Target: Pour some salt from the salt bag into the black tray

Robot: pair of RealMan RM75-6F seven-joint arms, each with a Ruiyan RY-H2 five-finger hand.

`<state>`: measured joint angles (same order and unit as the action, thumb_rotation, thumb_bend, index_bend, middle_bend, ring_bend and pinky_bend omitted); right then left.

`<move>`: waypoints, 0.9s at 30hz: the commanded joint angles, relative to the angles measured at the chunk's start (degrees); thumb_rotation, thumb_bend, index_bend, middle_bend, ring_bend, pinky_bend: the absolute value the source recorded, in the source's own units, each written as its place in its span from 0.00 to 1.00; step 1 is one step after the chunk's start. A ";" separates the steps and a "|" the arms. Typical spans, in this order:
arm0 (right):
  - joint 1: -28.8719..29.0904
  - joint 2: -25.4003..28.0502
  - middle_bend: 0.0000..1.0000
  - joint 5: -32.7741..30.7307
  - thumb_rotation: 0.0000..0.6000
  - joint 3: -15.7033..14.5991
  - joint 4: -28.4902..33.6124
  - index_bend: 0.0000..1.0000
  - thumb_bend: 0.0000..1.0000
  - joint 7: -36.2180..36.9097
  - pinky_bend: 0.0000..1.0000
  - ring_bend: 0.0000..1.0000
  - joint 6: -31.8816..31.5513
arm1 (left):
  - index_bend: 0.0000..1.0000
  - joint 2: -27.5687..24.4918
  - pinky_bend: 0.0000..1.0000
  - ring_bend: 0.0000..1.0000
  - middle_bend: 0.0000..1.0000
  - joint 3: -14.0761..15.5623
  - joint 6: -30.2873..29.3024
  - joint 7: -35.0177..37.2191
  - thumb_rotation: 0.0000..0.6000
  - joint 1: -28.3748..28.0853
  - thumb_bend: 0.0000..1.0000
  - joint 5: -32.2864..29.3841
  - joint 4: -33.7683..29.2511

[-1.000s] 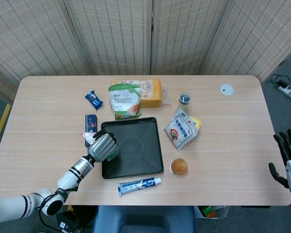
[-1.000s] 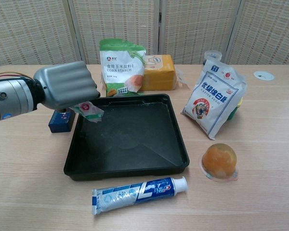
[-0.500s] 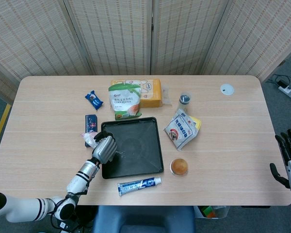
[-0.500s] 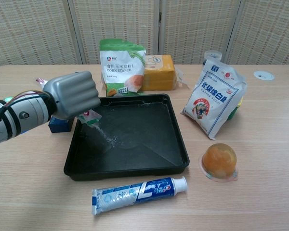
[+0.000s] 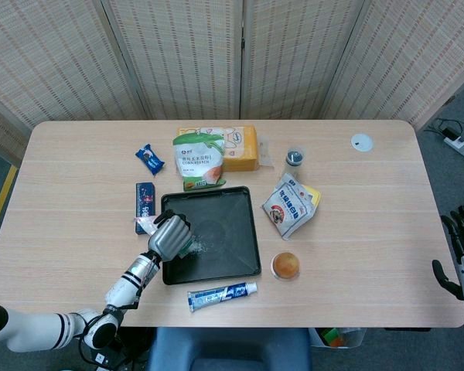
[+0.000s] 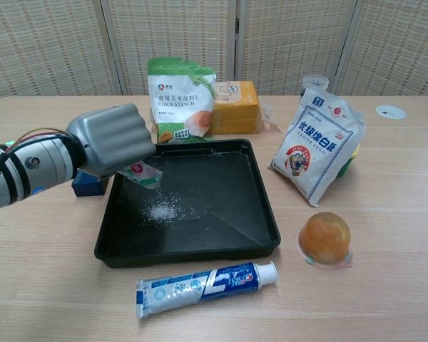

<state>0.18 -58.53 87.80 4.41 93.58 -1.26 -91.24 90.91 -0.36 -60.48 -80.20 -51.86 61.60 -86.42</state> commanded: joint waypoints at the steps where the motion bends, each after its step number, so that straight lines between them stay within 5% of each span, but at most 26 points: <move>1: 0.00 -0.02 0.07 -0.02 1.00 0.01 0.11 0.04 0.42 -0.13 0.04 0.14 0.02 | 0.50 -1.06 0.74 0.74 0.73 0.31 1.40 16.04 1.00 0.85 0.70 9.46 3.52; 20: -0.31 0.36 0.07 -0.43 1.00 0.06 1.33 0.04 0.42 -1.35 0.04 0.14 -0.13 | 0.50 -1.53 0.74 0.74 0.73 -2.74 -5.64 72.66 1.00 8.87 0.70 20.09 9.92; 27: -0.18 0.35 0.07 -0.26 1.00 0.03 1.58 0.04 0.42 -1.57 0.04 0.14 0.06 | 0.51 -3.62 0.74 0.74 0.73 -2.15 -7.88 84.66 1.00 11.83 0.70 22.27 13.14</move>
<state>-0.01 -58.18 87.53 4.45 95.15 -2.83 -91.19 88.36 -2.54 -66.87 1.22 -41.78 82.52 -75.01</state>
